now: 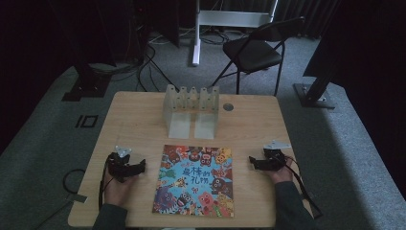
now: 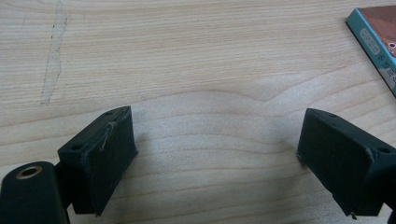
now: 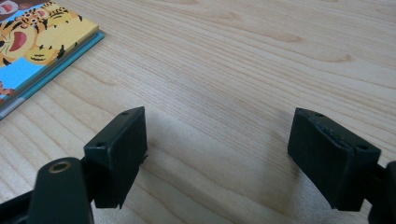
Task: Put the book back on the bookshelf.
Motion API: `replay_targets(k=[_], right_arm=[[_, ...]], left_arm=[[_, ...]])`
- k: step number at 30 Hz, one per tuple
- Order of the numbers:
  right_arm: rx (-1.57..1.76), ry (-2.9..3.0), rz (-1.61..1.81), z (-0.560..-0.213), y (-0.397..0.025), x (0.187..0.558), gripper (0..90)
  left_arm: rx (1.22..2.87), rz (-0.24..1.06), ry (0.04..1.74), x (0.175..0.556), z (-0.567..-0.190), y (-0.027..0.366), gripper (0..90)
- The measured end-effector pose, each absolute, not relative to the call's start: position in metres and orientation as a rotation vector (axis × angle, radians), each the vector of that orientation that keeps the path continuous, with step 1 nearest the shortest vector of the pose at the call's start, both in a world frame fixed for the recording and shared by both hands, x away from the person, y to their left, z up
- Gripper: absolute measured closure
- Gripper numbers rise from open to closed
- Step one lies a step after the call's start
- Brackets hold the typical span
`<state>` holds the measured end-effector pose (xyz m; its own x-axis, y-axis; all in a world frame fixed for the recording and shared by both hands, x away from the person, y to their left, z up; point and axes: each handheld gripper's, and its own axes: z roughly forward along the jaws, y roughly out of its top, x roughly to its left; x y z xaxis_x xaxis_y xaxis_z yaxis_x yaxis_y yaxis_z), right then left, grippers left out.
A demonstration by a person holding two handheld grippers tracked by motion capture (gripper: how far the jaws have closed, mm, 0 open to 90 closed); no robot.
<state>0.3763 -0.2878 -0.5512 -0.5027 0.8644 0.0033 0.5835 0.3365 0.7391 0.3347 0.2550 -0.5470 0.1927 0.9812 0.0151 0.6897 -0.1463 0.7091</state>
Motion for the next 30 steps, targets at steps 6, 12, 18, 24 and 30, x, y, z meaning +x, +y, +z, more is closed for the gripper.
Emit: replay_targets(k=[6, 12, 18, 24, 30], right_arm=[[1.276, 2.215, 0.981, -0.5513, -0.2878, 0.3763, 19.3], [1.286, 2.207, 0.974, -0.5513, -0.2864, 0.3762, 18.8], [1.278, 2.218, 0.975, -0.5514, -0.2855, 0.3765, 16.3], [1.283, 2.213, 0.975, -0.5513, -0.2852, 0.3759, 17.5], [1.276, 2.204, 0.958, -0.5478, -0.2847, 0.3749, 22.9]], left_arm=[[1.905, 0.665, 1.557, 0.3347, -0.5470, 0.2550, 11.2], [1.904, 0.665, 1.558, 0.3347, -0.5470, 0.2550, 11.2], [1.905, 0.664, 1.558, 0.3347, -0.5470, 0.2550, 11.1], [1.905, 0.665, 1.557, 0.3347, -0.5470, 0.2550, 11.2], [1.905, 0.664, 1.557, 0.3347, -0.5470, 0.2550, 11.1]])
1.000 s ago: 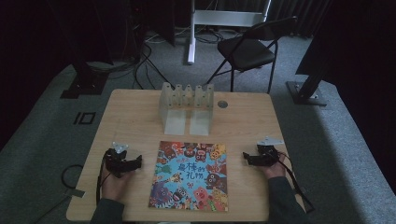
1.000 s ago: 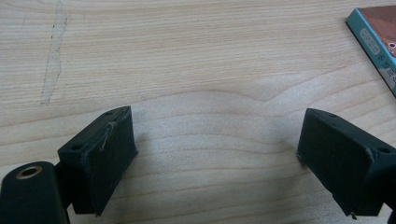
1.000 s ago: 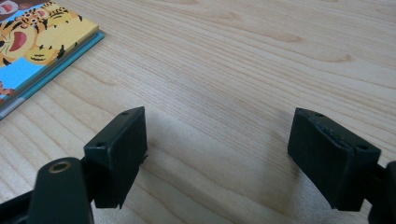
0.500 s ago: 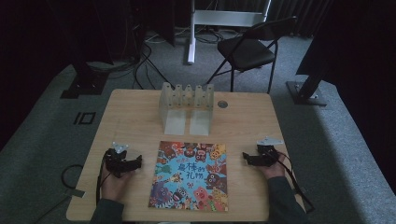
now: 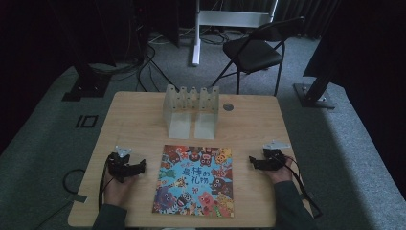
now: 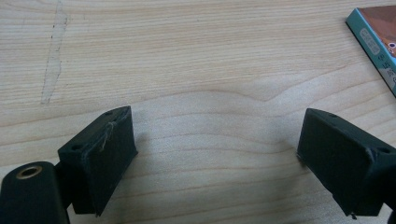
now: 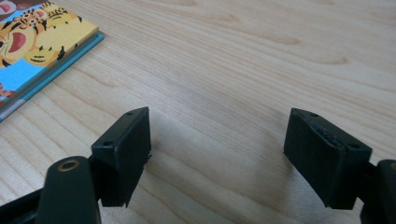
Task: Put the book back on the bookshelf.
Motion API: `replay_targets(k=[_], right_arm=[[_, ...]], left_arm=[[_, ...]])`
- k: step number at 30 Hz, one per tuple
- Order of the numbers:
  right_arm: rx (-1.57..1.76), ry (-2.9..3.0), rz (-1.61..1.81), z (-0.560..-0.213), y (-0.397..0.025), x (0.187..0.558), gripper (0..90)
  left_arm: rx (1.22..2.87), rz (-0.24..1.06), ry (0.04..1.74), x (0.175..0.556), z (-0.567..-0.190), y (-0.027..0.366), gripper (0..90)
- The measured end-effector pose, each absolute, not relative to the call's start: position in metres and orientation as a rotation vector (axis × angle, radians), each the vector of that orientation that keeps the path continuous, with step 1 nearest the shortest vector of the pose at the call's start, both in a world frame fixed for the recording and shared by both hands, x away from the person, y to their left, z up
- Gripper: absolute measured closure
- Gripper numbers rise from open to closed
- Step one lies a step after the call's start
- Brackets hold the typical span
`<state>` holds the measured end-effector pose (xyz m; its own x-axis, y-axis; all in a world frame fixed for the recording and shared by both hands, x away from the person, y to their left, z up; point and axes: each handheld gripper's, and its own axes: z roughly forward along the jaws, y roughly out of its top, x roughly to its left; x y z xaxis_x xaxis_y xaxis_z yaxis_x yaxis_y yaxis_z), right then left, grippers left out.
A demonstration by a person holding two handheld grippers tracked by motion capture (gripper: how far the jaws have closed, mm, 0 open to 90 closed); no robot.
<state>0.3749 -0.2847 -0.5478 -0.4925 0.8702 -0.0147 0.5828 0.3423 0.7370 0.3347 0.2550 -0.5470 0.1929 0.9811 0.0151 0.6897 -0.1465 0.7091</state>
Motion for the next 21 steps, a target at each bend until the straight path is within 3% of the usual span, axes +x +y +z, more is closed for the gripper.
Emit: replay_targets(k=[21], right_arm=[[1.156, 2.184, 0.942, -0.522, -0.264, 0.364, 25.4]], left_arm=[[1.905, 0.665, 1.557, 0.335, -0.547, 0.255, 11.1]])
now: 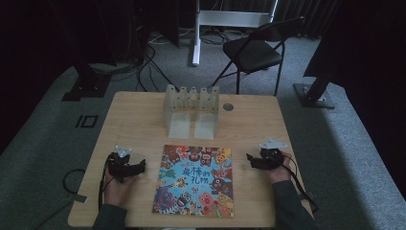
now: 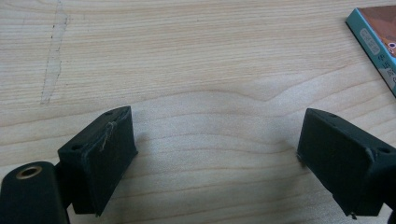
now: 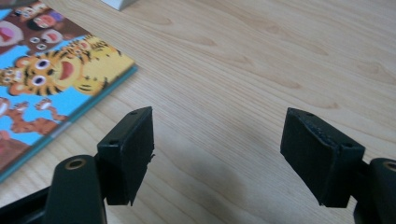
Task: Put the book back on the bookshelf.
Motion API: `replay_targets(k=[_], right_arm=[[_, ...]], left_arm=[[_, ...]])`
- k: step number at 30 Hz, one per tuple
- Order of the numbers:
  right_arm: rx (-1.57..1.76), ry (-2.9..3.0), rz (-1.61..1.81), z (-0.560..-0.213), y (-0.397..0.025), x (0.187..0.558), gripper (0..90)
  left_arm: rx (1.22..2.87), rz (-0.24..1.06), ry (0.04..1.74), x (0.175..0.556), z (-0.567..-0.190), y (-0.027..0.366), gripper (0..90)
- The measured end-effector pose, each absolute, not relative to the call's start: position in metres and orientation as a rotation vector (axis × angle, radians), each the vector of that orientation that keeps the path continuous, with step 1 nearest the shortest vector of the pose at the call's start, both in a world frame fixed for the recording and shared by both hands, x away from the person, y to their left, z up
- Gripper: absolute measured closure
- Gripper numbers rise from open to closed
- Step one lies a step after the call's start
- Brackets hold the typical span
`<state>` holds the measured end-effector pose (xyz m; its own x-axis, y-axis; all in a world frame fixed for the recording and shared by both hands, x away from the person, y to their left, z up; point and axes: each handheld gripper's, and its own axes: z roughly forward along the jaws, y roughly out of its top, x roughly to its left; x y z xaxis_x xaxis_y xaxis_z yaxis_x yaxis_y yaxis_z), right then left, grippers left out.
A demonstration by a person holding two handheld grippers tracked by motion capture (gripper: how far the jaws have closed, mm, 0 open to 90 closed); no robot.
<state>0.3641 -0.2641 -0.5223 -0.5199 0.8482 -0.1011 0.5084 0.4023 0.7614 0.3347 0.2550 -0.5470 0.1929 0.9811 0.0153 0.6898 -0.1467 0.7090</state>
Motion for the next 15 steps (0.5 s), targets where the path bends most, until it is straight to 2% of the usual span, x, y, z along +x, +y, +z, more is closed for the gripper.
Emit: replay_targets(k=[15], right_arm=[[1.062, 2.192, 0.984, -0.504, -0.249, 0.358, 25.3]], left_arm=[[1.905, 0.664, 1.557, 0.335, -0.547, 0.255, 11.2]])
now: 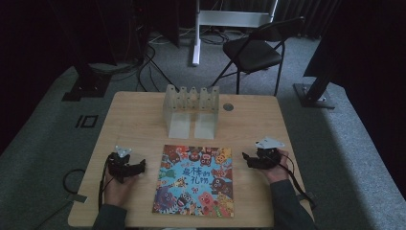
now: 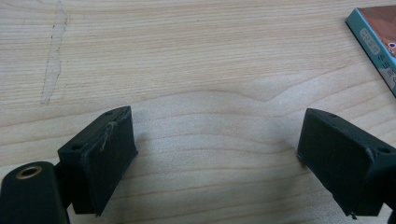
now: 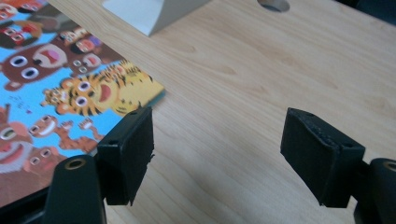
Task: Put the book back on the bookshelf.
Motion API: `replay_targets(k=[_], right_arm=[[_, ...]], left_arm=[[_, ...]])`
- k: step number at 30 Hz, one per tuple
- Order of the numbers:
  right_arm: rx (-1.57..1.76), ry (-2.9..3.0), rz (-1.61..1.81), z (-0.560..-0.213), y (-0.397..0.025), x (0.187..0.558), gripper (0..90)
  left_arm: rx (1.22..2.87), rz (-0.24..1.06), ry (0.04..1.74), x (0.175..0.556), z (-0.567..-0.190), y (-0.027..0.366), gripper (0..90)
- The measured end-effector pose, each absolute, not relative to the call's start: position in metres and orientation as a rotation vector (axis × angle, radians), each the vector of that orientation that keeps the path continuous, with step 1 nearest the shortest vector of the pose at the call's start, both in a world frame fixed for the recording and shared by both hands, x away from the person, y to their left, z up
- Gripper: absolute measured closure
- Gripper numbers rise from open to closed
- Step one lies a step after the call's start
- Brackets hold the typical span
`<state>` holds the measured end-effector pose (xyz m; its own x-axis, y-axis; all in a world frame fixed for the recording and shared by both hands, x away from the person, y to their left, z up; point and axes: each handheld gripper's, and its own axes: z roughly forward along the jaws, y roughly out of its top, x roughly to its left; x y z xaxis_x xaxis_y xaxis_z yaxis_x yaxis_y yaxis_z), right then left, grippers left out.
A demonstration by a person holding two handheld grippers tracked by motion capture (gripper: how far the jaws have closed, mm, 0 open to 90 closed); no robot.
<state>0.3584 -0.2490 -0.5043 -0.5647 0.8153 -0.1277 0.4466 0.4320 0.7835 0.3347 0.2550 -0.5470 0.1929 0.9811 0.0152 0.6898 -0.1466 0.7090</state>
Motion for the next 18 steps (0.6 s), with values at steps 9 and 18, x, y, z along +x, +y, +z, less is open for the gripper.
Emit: replay_targets(k=[9, 18], right_arm=[[0.979, 2.206, 0.990, -0.487, -0.234, 0.357, 25.2], [0.935, 2.231, 0.980, -0.485, -0.223, 0.361, 25.2]], left_arm=[[1.905, 0.664, 1.556, 0.335, -0.547, 0.255, 11.1], [1.906, 0.664, 1.556, 0.335, -0.547, 0.255, 11.1]])
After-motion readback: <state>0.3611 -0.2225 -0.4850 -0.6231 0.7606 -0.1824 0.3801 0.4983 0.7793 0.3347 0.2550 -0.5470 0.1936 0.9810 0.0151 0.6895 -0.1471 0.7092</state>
